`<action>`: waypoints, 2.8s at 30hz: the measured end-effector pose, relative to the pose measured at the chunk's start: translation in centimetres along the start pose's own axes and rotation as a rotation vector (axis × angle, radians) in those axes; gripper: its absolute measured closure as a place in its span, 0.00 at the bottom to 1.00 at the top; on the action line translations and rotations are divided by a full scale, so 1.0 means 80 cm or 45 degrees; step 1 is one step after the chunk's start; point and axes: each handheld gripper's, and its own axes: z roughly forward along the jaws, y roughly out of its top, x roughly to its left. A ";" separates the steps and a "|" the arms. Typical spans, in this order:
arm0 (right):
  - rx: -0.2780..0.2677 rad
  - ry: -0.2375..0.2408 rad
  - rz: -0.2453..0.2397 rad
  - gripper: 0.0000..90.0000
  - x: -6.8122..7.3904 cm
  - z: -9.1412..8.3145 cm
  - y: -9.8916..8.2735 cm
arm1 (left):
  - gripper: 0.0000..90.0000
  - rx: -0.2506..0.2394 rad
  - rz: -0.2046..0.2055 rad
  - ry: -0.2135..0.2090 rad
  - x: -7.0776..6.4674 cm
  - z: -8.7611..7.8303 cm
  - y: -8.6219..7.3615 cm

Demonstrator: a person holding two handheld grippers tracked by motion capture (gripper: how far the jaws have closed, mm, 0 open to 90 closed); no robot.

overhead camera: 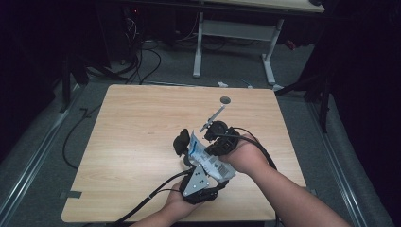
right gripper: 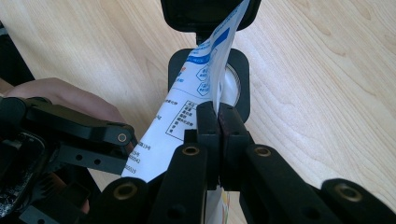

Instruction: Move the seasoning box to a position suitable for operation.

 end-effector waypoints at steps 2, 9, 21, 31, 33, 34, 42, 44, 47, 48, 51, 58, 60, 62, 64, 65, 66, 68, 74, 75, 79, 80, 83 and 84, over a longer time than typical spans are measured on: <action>0.001 0.003 0.001 0.99 -0.001 0.001 -0.001 | 0.60 0.000 -0.001 0.001 0.000 0.001 -0.001; -0.012 0.007 0.007 0.99 -0.005 0.003 -0.001 | 0.60 0.004 -0.013 0.002 0.002 0.002 0.001; -0.002 0.000 0.014 0.99 -0.005 0.004 0.001 | 0.60 -0.005 -0.023 0.006 0.002 0.004 0.001; -0.013 0.001 0.014 0.99 -0.005 0.002 -0.001 | 0.60 0.003 -0.012 0.014 0.002 0.003 -0.005; -0.011 -0.004 0.014 0.99 -0.004 0.001 -0.002 | 0.60 0.003 -0.008 0.016 0.001 0.003 -0.005; -0.020 0.001 0.009 0.99 -0.005 0.001 -0.003 | 0.60 0.003 -0.008 0.017 0.001 0.003 -0.005; -0.014 -0.007 0.016 0.99 -0.004 -0.001 -0.007 | 0.61 0.019 0.004 0.024 0.000 0.005 -0.012; -0.009 -0.010 0.018 0.99 -0.003 -0.002 -0.009 | 0.61 0.021 0.007 0.023 0.000 0.005 -0.013; -0.019 -0.004 0.027 0.99 -0.003 -0.003 -0.010 | 0.61 0.024 0.013 0.024 0.001 0.003 -0.013; -0.020 -0.002 0.027 0.99 -0.003 -0.003 -0.010 | 0.61 0.027 0.015 0.026 0.000 0.002 -0.014; -0.018 0.002 0.024 0.99 -0.002 -0.002 -0.011 | 0.61 0.037 0.018 0.029 0.000 0.001 -0.017; -0.011 0.008 0.028 0.99 0.000 -0.001 -0.015 | 0.61 0.056 0.030 0.025 0.000 0.000 -0.024; -0.013 0.009 0.036 0.99 0.001 -0.003 -0.017 | 0.61 0.061 0.027 0.024 0.001 0.000 -0.025; -0.016 0.012 0.044 0.99 0.001 -0.003 -0.018 | 0.61 0.069 0.031 0.025 0.002 -0.001 -0.026; -0.018 0.016 0.048 0.99 0.001 -0.004 -0.019 | 0.61 0.074 0.032 0.025 0.002 -0.001 -0.027; -0.023 0.019 0.047 0.99 0.002 -0.004 -0.020 | 0.61 0.074 0.030 0.026 0.002 -0.001 -0.028; -0.029 0.022 0.048 0.99 0.002 -0.004 -0.020 | 0.61 0.078 0.030 0.025 0.002 -0.001 -0.029; -0.028 0.023 0.054 0.99 0.002 -0.004 -0.021 | 0.61 0.084 0.033 0.024 0.002 -0.001 -0.029; -0.038 0.029 0.068 0.99 0.003 -0.006 -0.025 | 0.61 0.099 0.032 0.026 0.005 -0.001 -0.033; -0.040 0.030 0.067 0.99 0.002 -0.006 -0.025 | 0.61 0.102 0.033 0.027 0.005 -0.001 -0.033; -0.047 0.028 0.062 0.99 0.003 -0.006 -0.028 | 0.61 0.116 0.020 0.026 0.007 -0.001 -0.036; -0.046 0.028 0.063 0.99 0.004 -0.006 -0.028 | 0.61 0.116 0.019 0.027 0.007 -0.001 -0.037; -0.049 0.030 0.057 0.99 0.005 -0.007 -0.029 | 0.61 0.117 0.017 0.027 0.006 -0.001 -0.037; -0.051 0.031 0.061 0.99 0.006 -0.008 -0.030 | 0.61 0.119 0.015 0.027 0.007 -0.001 -0.037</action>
